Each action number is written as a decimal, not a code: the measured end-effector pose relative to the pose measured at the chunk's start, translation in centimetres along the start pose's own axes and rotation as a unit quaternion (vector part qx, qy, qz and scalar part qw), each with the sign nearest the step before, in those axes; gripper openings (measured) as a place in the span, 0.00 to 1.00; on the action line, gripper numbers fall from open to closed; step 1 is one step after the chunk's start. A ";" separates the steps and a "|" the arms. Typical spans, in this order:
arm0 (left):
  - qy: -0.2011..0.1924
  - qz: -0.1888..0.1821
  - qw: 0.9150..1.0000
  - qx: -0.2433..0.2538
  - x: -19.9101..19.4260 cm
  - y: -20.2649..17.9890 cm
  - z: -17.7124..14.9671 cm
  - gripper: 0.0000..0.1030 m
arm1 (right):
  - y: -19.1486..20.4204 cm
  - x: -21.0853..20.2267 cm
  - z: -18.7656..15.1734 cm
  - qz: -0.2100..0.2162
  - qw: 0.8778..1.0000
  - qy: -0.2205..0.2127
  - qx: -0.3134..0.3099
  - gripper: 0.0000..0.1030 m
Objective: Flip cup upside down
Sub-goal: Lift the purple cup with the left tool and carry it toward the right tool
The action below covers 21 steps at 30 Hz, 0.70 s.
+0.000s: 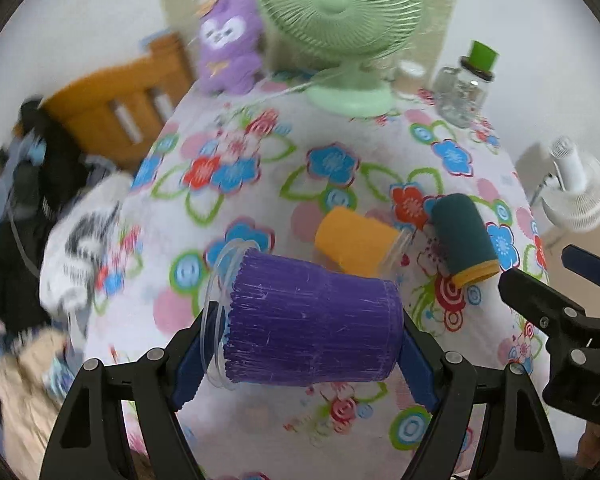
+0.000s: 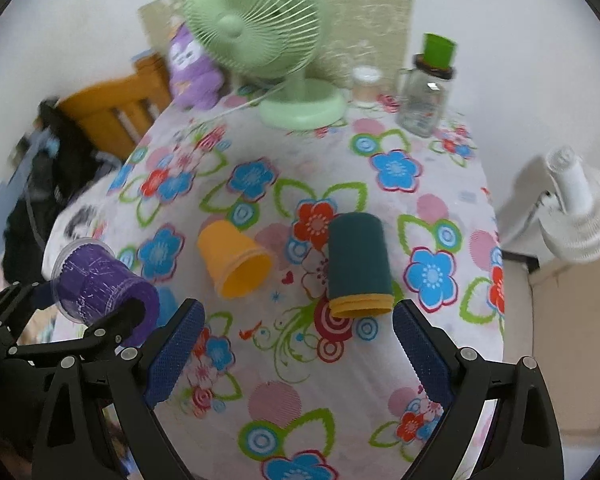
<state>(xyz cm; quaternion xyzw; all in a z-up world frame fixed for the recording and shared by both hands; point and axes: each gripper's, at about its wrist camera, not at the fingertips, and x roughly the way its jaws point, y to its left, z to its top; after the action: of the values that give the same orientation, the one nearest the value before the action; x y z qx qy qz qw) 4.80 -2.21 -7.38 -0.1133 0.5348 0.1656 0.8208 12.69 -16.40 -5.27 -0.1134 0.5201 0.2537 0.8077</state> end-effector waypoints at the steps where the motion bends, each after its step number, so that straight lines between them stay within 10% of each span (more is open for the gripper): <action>1: 0.004 0.004 1.000 -0.012 0.2 -0.2 -0.6 0.81 | 0.0 0.1 -0.2 0.004 1.000 0.003 -0.009 0.94; 21: 0.089 0.014 0.977 -0.193 6.6 -2.4 -8.4 0.81 | -0.8 5.3 -3.4 0.032 0.992 0.064 -0.106 0.94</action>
<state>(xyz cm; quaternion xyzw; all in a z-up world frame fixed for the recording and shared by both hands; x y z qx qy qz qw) 1.15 -6.50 -16.78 -0.2759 0.5653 0.2664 0.7303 12.18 -17.07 -11.56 -0.1977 0.5446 0.3253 0.7473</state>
